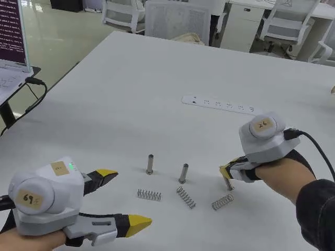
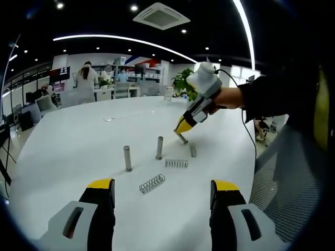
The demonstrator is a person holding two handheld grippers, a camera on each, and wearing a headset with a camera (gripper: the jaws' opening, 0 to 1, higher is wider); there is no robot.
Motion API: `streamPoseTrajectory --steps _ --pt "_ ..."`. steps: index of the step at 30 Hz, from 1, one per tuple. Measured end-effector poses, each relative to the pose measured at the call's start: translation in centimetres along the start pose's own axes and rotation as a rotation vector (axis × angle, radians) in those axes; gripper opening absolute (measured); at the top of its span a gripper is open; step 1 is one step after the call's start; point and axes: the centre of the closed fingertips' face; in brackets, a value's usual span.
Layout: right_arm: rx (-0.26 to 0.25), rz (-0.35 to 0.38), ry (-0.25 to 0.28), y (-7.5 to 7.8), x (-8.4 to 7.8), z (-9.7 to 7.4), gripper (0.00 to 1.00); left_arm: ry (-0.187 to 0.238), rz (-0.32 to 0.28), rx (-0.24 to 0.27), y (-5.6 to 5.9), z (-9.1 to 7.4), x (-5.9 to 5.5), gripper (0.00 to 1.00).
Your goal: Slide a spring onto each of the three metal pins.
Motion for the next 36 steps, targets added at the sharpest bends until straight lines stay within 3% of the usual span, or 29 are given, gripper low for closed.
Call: streamPoseTrajectory --steps 36 --pt "-0.008 0.033 0.155 -1.3 0.4 -0.8 0.04 -0.008 0.01 -0.006 0.4 -0.1 -0.1 0.7"
Point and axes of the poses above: the centre of the closed fingertips' face, and the gripper's own axes: z roughly forward along the fingers, y roughly to its right, x roughly out of its top, and after that the axes turned 2 degrees about -z, right-handed
